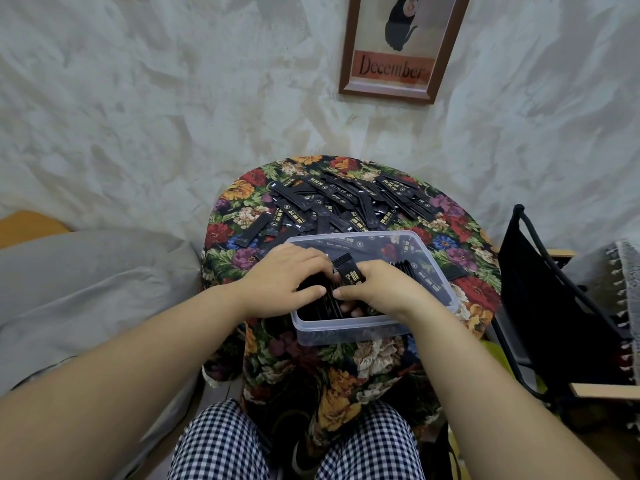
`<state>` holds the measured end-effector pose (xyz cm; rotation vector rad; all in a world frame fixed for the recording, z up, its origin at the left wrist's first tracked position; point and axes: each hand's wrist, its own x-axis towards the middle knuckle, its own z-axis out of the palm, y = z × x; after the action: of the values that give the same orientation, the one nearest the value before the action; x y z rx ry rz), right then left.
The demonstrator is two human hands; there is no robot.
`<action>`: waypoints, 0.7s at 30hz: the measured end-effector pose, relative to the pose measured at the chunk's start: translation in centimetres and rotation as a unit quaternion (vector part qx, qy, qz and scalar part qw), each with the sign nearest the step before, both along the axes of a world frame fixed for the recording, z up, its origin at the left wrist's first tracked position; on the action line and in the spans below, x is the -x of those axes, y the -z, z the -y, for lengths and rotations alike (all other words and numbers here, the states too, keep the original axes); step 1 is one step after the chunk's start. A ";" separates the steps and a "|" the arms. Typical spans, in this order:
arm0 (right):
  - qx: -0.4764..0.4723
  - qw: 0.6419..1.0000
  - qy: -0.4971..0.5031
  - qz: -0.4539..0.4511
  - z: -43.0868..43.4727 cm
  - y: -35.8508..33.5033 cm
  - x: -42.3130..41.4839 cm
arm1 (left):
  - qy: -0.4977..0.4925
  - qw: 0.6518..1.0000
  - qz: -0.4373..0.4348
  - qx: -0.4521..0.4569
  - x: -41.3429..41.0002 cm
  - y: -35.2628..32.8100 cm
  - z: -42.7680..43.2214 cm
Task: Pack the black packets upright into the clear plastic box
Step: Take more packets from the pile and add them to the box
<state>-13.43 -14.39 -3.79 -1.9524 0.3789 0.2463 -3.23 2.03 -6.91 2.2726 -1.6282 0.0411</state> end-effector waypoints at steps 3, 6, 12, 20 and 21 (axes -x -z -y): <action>-0.021 1.000 0.005 -0.005 0.1 0.2 0.0 | 0.005 1.000 0.006 -0.007 0.0 0.0 0.0; -0.037 0.999 0.017 -0.022 0.0 0.2 -0.1 | 0.012 1.000 0.016 -0.008 0.0 0.1 0.0; -0.037 0.998 0.052 -0.020 0.2 0.5 -0.2 | 0.009 1.000 0.017 0.001 -0.1 0.2 0.2; 0.175 0.982 0.029 0.060 0.5 1.0 0.0 | 0.012 1.000 0.002 0.009 0.0 0.1 0.1; 0.179 0.981 0.039 0.062 0.4 1.1 -0.1 | 0.013 1.000 0.003 0.011 0.0 0.1 0.1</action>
<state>-13.36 -14.82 -4.89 -2.2857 0.4394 0.0020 -3.23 1.98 -7.05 2.2369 -1.6524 0.0603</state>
